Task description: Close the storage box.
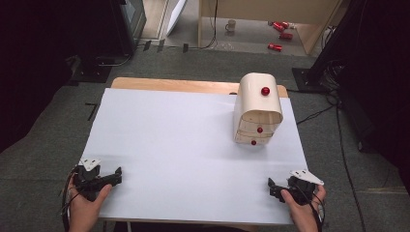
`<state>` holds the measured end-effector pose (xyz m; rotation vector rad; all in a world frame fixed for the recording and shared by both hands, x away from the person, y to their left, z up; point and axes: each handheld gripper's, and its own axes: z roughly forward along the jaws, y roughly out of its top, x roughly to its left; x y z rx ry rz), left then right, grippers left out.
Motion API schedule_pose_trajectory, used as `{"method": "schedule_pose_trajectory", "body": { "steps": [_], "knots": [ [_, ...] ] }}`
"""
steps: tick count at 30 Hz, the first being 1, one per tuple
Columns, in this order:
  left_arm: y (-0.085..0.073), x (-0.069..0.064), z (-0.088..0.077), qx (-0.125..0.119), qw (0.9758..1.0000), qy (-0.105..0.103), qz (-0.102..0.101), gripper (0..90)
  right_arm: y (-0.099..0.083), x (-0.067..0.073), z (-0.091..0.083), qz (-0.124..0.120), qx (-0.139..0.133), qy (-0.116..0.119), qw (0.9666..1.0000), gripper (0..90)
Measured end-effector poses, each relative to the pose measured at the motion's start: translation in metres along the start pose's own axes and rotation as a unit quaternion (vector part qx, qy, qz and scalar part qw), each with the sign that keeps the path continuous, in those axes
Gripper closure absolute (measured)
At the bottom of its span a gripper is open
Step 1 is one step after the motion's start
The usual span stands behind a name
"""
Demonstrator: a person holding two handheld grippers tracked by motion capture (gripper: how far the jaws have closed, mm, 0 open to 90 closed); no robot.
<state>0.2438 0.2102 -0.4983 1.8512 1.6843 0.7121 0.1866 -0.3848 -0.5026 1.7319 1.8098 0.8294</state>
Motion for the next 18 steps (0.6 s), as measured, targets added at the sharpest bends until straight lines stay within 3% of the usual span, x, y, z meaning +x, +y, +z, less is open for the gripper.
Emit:
{"method": "schedule_pose_trajectory", "body": {
  "steps": [4,18],
  "knots": [
    [0.0000,0.0001,0.0000,0.000,1.0000,0.000,0.001,0.0,-0.0016,0.0056,0.0019,-0.027,0.005,-0.004,0.9996,0.0],
    [0.0001,0.0000,0.0001,0.000,1.0000,0.000,0.001,0.0,-0.0028,0.0050,0.0021,-0.027,0.000,-0.004,0.9996,0.0]
  ]
}}
